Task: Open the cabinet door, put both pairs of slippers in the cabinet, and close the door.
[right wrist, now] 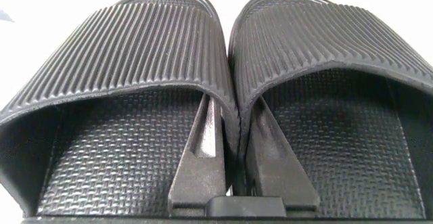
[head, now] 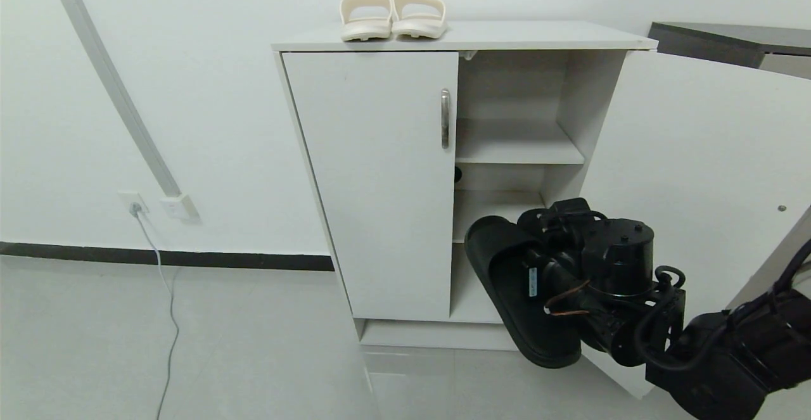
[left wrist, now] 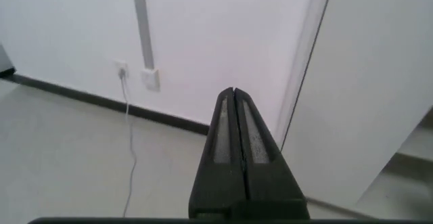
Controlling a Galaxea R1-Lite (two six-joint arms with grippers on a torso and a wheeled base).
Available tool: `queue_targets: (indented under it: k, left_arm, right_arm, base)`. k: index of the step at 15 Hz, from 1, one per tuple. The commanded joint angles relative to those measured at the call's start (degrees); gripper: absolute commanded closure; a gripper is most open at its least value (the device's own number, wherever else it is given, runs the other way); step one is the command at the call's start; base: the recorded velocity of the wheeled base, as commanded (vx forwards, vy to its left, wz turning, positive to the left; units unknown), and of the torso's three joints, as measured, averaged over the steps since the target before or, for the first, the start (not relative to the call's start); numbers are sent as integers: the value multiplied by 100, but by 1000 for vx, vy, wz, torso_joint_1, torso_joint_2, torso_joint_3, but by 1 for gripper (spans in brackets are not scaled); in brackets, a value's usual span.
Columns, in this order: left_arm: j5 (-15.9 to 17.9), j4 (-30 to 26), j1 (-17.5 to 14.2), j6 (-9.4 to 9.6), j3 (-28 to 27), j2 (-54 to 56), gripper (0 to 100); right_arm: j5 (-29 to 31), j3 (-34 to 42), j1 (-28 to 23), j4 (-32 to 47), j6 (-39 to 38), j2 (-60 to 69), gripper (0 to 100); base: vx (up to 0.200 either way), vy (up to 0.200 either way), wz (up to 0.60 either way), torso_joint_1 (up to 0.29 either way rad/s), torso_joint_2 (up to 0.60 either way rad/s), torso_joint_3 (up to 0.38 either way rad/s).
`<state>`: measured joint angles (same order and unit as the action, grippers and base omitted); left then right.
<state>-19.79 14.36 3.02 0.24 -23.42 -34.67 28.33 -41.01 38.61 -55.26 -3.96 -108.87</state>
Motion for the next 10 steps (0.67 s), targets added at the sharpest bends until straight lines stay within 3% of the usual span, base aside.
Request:
queue_targets:
  k: [1, 3, 5, 8, 9, 10]
  left_arm:
    - [1, -30, -311, 2, 698, 1015, 100]
    - [1, -30, -320, 2, 944, 1243, 100]
    - [-17, -74, -408, 2, 1709, 2122, 100]
    - [63, -759, -874, 55, 2184, 2975, 100]
    - [203, -812, -874, 46, 2342, 2957, 100]
    - [563, -961, -874, 28, 2342, 2957, 100]
  right_arm:
    - [-3, 5, 24, -2, 1, -11, 100]
    - [-3, 14, 42, -2, 1, -11, 100]
    - [-3, 32, 94, -2, 1, 15, 100]
    - [6, 58, 112, -2, 1, 15, 100]
    - [-3, 58, 112, -2, 1, 15, 100]
    - [-3, 67, 138, -11, 1, 7, 100]
  base:
    - [0, 0, 0, 0, 0, 0]
    - [0, 0, 0, 0, 0, 0]
    - [0, 0, 0, 0, 0, 0]
    - [0, 0, 0, 0, 0, 0]
    - [0, 0, 0, 0, 0, 0]
    - [0, 0, 0, 0, 0, 0]
